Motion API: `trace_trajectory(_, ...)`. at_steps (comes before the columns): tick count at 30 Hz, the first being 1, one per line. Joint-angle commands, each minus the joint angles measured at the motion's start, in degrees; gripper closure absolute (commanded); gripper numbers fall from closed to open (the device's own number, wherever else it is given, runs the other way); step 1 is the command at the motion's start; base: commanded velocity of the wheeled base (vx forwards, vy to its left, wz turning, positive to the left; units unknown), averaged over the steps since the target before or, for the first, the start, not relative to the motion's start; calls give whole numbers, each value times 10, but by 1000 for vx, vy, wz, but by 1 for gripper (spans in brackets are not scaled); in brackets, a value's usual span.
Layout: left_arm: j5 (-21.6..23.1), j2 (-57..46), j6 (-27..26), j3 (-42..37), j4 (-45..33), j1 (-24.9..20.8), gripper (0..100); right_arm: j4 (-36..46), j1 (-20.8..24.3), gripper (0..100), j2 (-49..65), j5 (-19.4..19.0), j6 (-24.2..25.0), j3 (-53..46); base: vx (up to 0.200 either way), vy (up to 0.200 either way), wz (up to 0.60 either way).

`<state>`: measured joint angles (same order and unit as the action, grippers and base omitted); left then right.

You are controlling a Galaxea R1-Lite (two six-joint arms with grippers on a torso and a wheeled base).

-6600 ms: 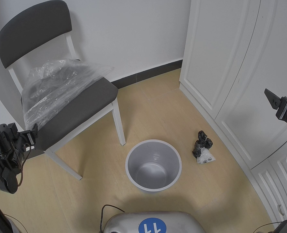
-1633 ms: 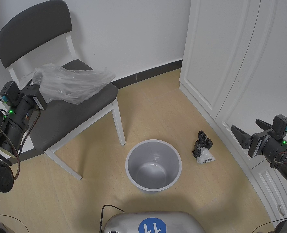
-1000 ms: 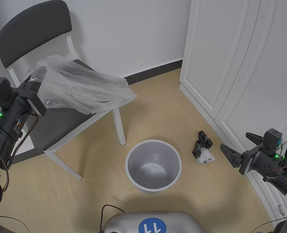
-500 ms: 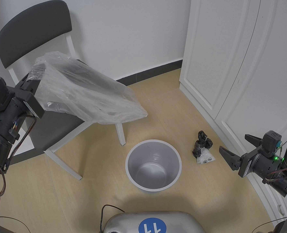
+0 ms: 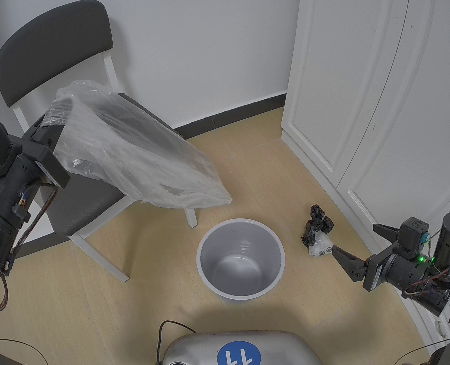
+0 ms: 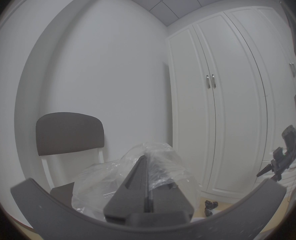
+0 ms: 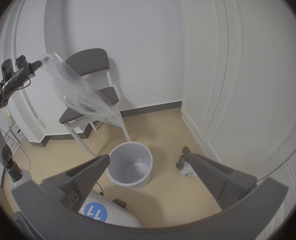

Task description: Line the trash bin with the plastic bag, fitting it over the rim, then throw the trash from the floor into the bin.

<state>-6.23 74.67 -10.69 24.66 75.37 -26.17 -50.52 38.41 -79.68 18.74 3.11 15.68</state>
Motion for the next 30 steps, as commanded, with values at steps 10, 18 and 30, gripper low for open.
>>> trace_trajectory(10, -3, -1, 0, -15, 4, -80, 100, -2, 34, 0, -17, 0, 48, 1, 0, 0, 0)
trace_trajectory(18, -3, -22, 0, -13, 1, -112, 100, -37, 36, 0, -46, 1, 54, -1, 0, 0, 0)
trace_trajectory(30, -26, -37, -1, -7, 2, -150, 100, -190, 68, 0, -155, -5, 77, -57, 0, 0, 0)
